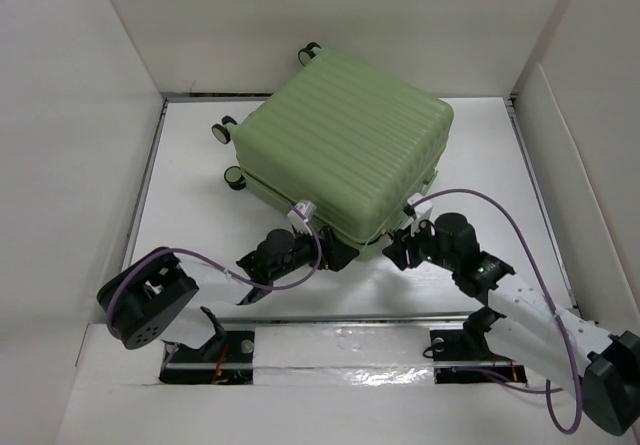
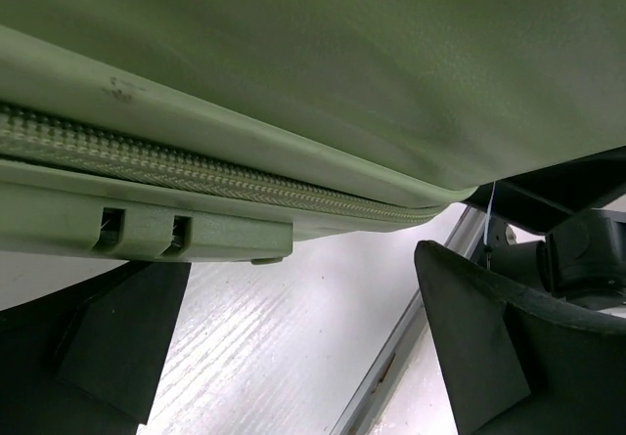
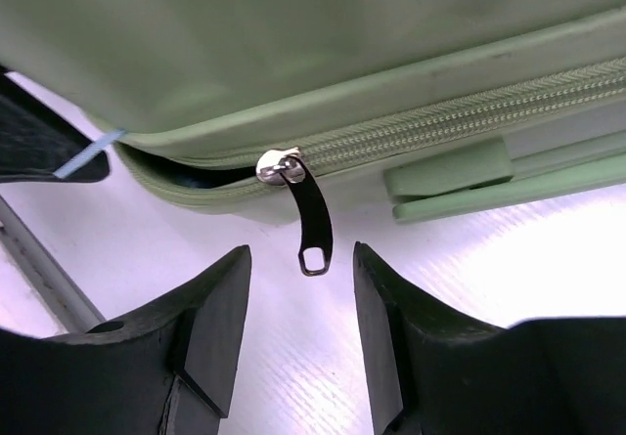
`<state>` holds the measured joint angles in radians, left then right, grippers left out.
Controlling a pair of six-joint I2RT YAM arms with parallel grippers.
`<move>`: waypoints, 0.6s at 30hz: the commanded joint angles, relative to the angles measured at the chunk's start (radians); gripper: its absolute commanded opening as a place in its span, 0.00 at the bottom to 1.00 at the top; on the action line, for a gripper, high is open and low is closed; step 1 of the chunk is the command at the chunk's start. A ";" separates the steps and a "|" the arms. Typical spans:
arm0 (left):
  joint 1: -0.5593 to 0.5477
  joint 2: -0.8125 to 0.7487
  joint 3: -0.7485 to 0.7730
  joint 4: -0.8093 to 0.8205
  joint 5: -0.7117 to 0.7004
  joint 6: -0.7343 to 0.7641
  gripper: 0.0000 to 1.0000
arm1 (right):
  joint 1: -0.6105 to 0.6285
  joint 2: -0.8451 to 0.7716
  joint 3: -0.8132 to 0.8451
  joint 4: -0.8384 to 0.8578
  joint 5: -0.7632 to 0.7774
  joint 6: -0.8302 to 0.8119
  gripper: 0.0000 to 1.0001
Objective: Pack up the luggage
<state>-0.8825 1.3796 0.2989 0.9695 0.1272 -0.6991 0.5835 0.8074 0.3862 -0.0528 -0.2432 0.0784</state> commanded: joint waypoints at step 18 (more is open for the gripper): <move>-0.029 -0.068 0.046 -0.038 -0.046 0.061 0.99 | -0.022 0.156 0.144 0.101 -0.059 -0.054 0.00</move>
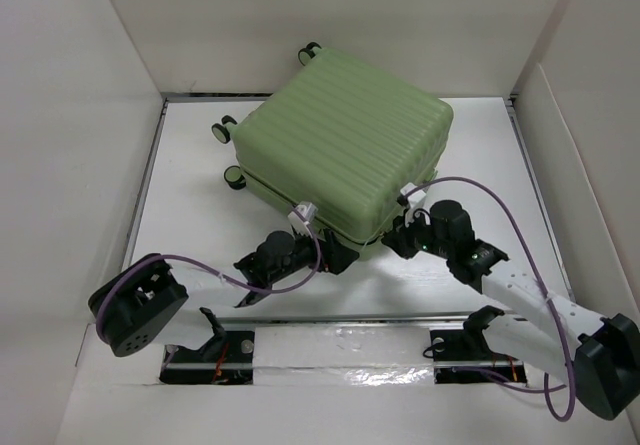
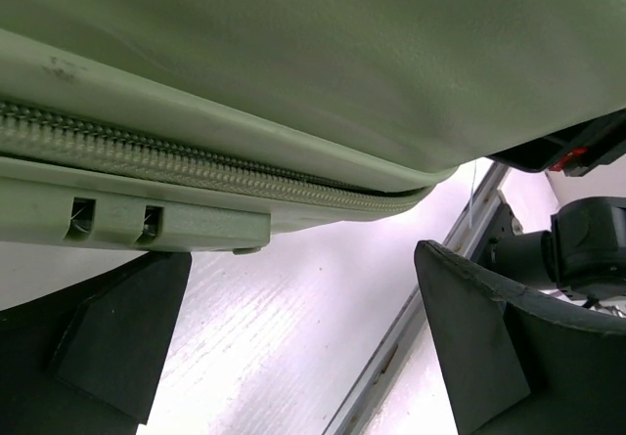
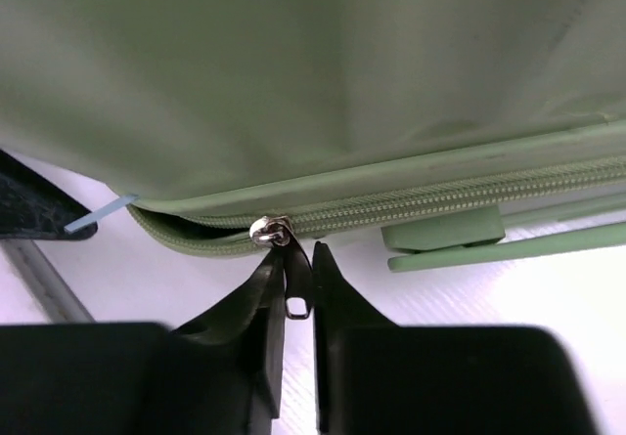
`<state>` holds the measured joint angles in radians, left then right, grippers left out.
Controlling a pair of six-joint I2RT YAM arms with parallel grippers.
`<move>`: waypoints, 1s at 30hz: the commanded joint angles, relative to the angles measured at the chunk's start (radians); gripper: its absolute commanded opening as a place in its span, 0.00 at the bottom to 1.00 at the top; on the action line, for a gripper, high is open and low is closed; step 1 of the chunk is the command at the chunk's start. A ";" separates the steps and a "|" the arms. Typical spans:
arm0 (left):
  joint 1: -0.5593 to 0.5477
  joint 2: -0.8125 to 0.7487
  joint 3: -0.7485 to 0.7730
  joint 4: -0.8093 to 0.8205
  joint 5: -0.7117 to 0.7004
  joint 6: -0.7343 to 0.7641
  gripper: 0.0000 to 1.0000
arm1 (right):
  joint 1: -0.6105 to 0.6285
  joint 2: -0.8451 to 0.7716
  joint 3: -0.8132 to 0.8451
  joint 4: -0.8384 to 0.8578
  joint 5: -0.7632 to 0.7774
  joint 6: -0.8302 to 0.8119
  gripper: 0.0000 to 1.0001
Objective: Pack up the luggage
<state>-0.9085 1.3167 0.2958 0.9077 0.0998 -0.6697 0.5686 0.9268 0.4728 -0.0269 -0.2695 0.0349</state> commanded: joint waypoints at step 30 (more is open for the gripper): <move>0.039 -0.336 0.025 -0.261 -0.357 0.013 0.99 | 0.656 0.115 0.014 0.295 0.714 0.364 0.00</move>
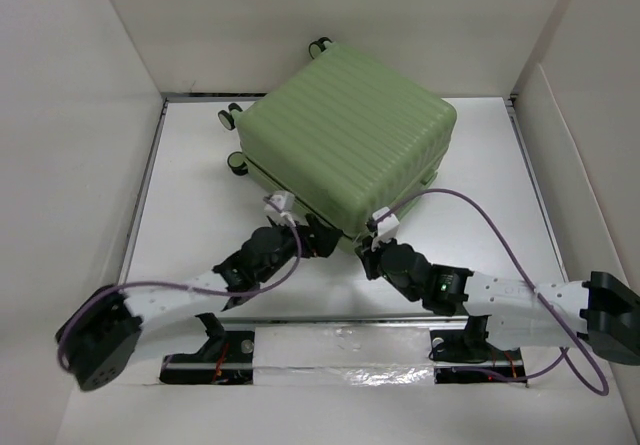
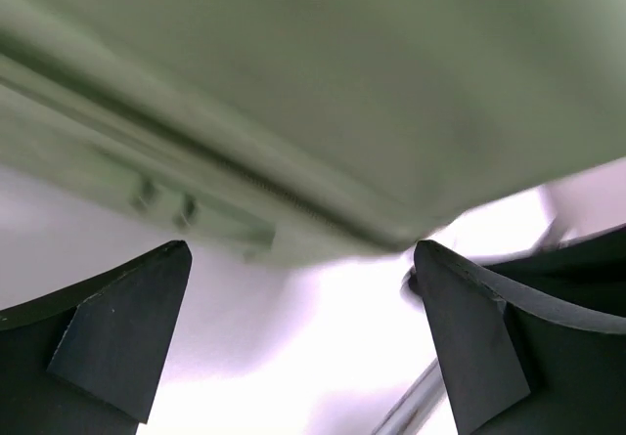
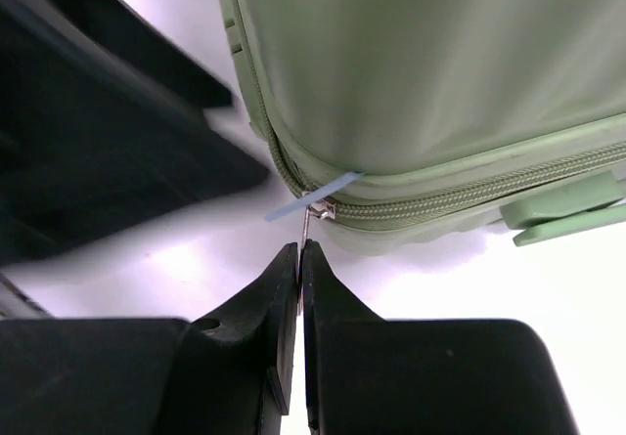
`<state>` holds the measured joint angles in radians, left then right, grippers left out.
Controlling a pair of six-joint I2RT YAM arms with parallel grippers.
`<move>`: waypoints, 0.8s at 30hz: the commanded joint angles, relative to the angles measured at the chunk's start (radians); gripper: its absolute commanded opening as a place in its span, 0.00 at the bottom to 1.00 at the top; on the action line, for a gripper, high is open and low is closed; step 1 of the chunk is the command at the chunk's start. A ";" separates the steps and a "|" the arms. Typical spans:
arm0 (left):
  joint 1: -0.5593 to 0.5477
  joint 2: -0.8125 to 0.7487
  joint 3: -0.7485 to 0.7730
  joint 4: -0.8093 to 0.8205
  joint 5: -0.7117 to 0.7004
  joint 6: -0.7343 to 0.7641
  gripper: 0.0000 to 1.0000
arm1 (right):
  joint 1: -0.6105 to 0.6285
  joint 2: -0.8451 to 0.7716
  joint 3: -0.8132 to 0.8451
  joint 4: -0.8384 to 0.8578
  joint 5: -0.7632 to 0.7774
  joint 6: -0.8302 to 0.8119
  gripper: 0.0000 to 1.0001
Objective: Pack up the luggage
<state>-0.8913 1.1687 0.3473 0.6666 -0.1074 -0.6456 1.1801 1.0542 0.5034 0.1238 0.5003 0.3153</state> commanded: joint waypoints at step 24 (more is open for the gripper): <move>1.046 0.330 0.715 -0.236 0.317 -0.324 0.94 | 0.035 -0.168 -0.091 0.073 -0.147 0.022 0.00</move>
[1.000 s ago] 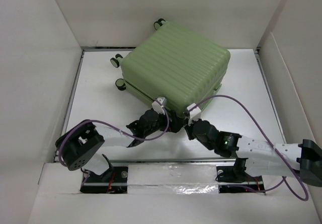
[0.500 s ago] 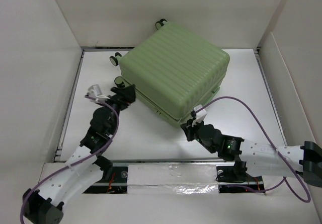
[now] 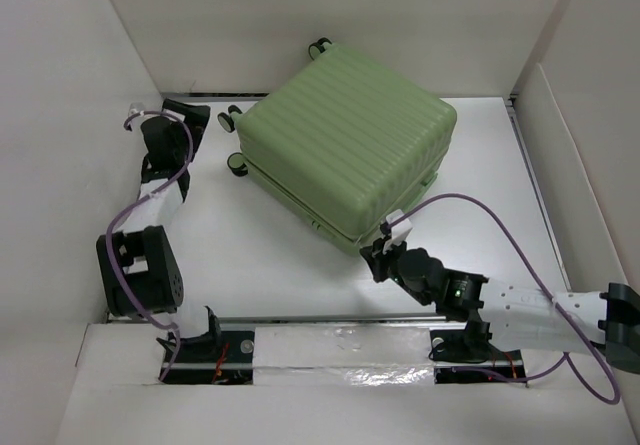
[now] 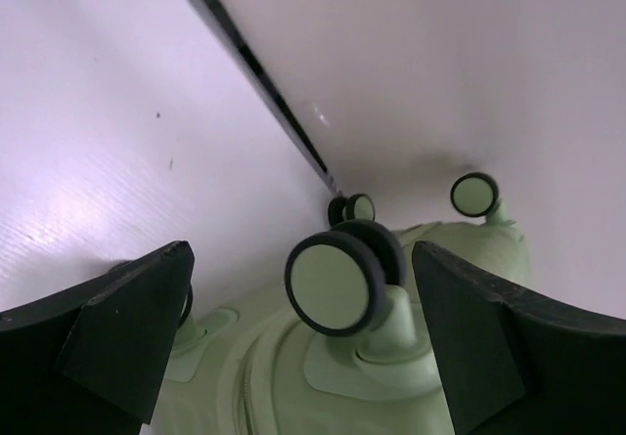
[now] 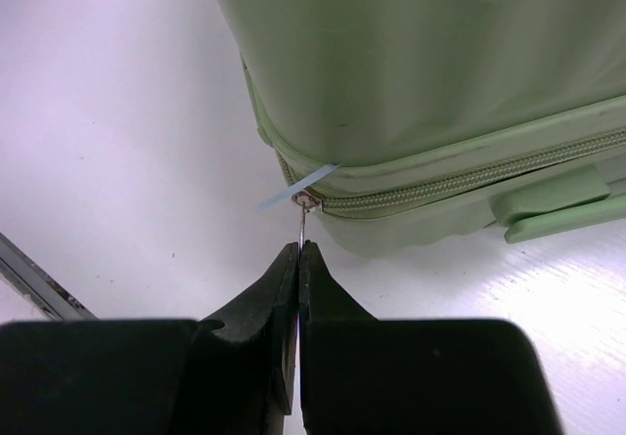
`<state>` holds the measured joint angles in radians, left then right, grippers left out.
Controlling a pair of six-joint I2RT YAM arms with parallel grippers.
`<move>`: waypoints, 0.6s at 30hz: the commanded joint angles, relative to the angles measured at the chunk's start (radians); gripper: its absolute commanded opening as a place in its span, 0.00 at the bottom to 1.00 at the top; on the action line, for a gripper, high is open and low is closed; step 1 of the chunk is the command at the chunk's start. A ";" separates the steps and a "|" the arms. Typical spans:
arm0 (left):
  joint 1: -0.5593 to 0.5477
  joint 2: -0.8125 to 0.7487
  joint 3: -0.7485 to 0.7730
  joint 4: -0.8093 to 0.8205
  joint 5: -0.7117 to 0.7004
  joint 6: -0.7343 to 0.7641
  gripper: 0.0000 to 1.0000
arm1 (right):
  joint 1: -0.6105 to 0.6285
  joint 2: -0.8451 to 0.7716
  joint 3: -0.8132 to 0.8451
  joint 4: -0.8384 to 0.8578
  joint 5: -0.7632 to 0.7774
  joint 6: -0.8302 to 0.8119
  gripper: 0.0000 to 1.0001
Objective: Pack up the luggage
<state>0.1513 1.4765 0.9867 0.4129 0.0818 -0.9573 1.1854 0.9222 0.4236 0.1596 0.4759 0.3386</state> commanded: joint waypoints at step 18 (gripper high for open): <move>-0.081 0.312 0.379 -0.046 0.292 -0.037 0.97 | 0.029 -0.016 -0.013 0.040 -0.148 -0.001 0.00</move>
<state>0.0845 1.7874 1.3216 0.3653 0.3397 -0.9760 1.1851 0.8989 0.4023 0.1654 0.4545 0.3283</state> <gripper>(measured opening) 0.976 0.043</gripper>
